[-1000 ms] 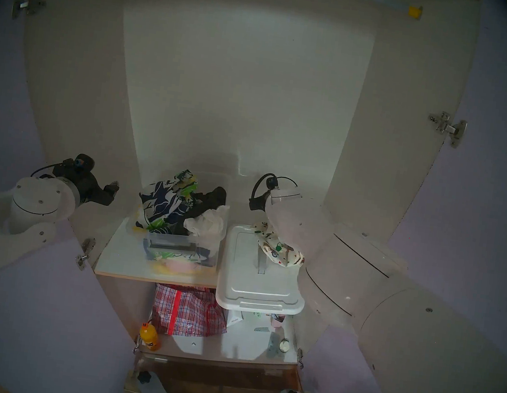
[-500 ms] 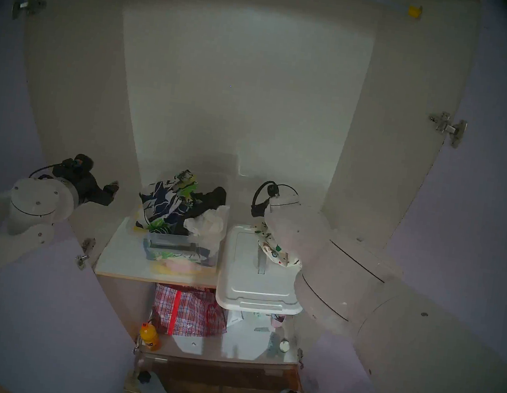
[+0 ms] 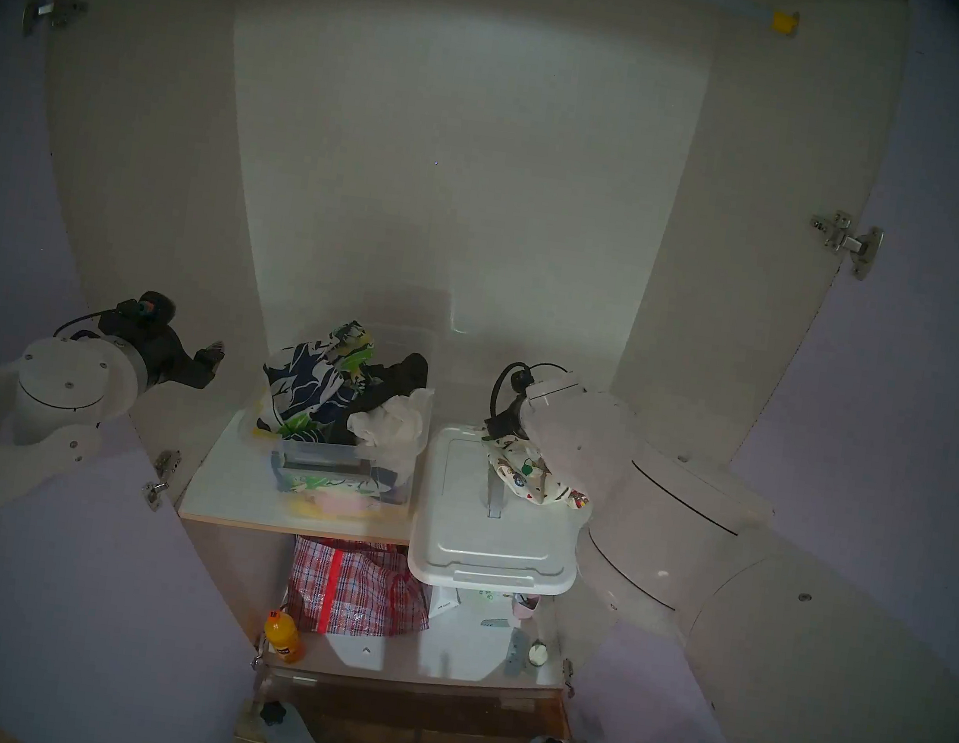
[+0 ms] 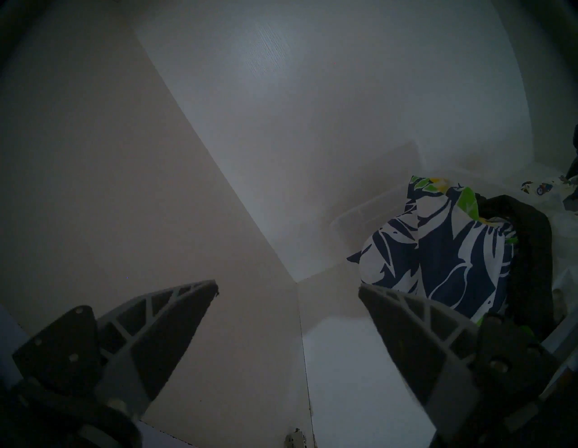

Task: Take clothing out of the storage bin and put the lid back on the bin

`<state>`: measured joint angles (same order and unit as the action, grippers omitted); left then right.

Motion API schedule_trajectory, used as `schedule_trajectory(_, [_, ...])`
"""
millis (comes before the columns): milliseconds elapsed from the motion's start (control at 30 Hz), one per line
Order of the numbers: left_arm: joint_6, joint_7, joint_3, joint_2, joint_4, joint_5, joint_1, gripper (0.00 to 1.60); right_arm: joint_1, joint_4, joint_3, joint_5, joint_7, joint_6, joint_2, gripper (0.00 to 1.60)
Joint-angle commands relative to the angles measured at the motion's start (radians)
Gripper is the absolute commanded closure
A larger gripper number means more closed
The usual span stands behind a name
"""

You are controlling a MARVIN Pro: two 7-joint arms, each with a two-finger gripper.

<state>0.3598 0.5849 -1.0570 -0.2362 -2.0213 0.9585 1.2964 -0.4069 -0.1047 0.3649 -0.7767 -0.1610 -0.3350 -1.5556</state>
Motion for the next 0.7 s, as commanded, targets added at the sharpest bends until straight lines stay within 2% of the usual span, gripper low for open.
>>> schedule_trajectory(0, [-0.016, -0.002, -0.026, 0.030, -0.009, -0.002, -0.016, 0.00, 0.034, 0.002, -0.009, 0.009, -0.003, -0.061, 0.005, 0.00])
schedule_trajectory(133, [-0.024, -0.005, -0.028, 0.037, -0.011, 0.001, -0.012, 0.00, 0.033, 0.000, -0.009, 0.006, -0.034, -0.133, 0.006, 0.00])
schedule_trajectory(233, [-0.029, -0.006, -0.029, 0.041, -0.012, 0.003, -0.009, 0.00, 0.025, -0.008, -0.023, 0.016, -0.110, -0.208, 0.014, 0.00])
schedule_trajectory(300, [-0.036, -0.008, -0.030, 0.047, -0.014, 0.006, -0.006, 0.00, 0.010, -0.037, -0.041, 0.033, -0.155, -0.182, 0.035, 0.00])
schedule_trajectory(400, [-0.041, -0.009, -0.031, 0.051, -0.014, 0.008, -0.004, 0.00, 0.015, -0.030, -0.055, 0.040, -0.211, -0.226, 0.034, 0.00])
schedule_trajectory(433, [-0.042, -0.010, -0.031, 0.052, -0.014, 0.008, -0.003, 0.00, 0.017, -0.020, -0.062, 0.045, -0.204, -0.241, 0.025, 0.00])
schedule_trajectory(467, [-0.044, -0.010, -0.031, 0.053, -0.015, 0.009, -0.003, 0.00, 0.011, -0.019, -0.063, 0.048, -0.192, -0.207, 0.025, 0.00])
schedule_trajectory(533, [-0.046, -0.010, -0.031, 0.054, -0.015, 0.010, -0.002, 0.00, 0.009, -0.007, -0.059, 0.043, -0.179, -0.227, 0.017, 0.00])
schedule_trajectory(567, [-0.046, -0.010, -0.030, 0.055, -0.015, 0.010, -0.002, 0.00, 0.007, -0.011, -0.055, 0.039, -0.181, -0.205, 0.022, 0.00])
schedule_trajectory(600, [-0.047, -0.010, -0.030, 0.055, -0.015, 0.010, -0.002, 0.00, 0.008, -0.021, -0.054, 0.039, -0.209, -0.199, 0.031, 0.00])
schedule_trajectory(667, [-0.048, -0.010, -0.030, 0.055, -0.015, 0.011, -0.002, 0.00, 0.022, -0.022, -0.052, 0.035, -0.253, -0.247, 0.033, 0.00])
